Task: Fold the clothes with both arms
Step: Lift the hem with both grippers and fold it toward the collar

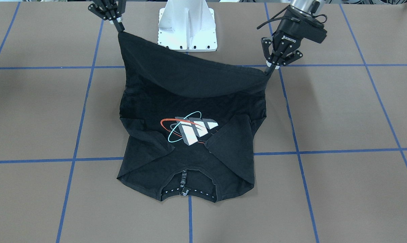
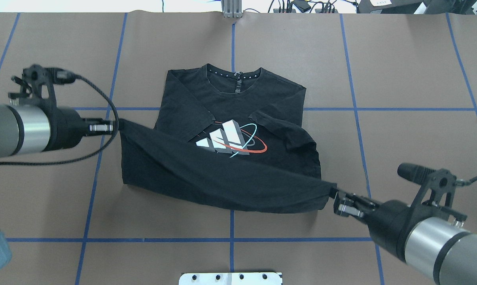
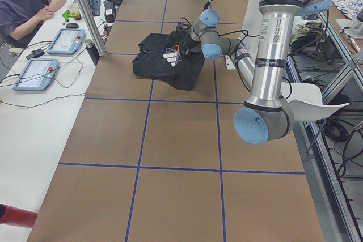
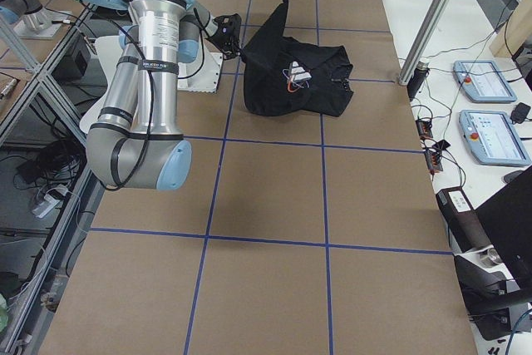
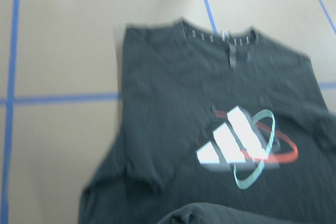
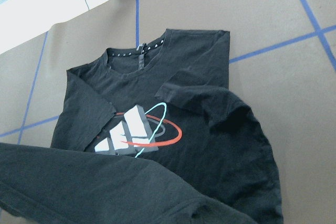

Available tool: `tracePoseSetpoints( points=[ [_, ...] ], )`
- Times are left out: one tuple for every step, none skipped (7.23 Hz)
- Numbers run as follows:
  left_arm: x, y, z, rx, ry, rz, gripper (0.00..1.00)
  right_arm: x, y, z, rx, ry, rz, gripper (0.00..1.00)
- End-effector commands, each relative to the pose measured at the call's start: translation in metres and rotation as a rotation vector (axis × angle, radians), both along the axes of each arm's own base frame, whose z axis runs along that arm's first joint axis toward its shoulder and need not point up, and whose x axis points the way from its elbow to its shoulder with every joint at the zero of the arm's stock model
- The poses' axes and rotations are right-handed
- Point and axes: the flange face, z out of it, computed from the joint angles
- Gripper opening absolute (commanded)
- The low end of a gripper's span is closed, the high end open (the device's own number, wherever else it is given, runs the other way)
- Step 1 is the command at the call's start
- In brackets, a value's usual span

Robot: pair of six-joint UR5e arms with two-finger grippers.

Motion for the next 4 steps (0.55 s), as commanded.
tracePoseSetpoints(
  points=[
    [0.005,-0.05,-0.01,0.003,-0.003,-0.078,0.0,-0.009,-0.054,0.022,-0.012,0.05,0.142,0.0],
    [0.02,-0.067,-0.01,0.003,-0.018,-0.099,0.0,-0.024,-0.077,0.025,-0.025,0.056,0.173,0.0],
    [0.034,-0.085,-0.009,-0.004,-0.031,-0.112,0.0,-0.03,-0.1,0.032,-0.042,0.069,0.205,0.0],
    [0.041,-0.097,-0.001,-0.012,-0.053,-0.127,0.0,-0.036,-0.127,0.04,-0.07,0.084,0.222,0.0]
  ],
)
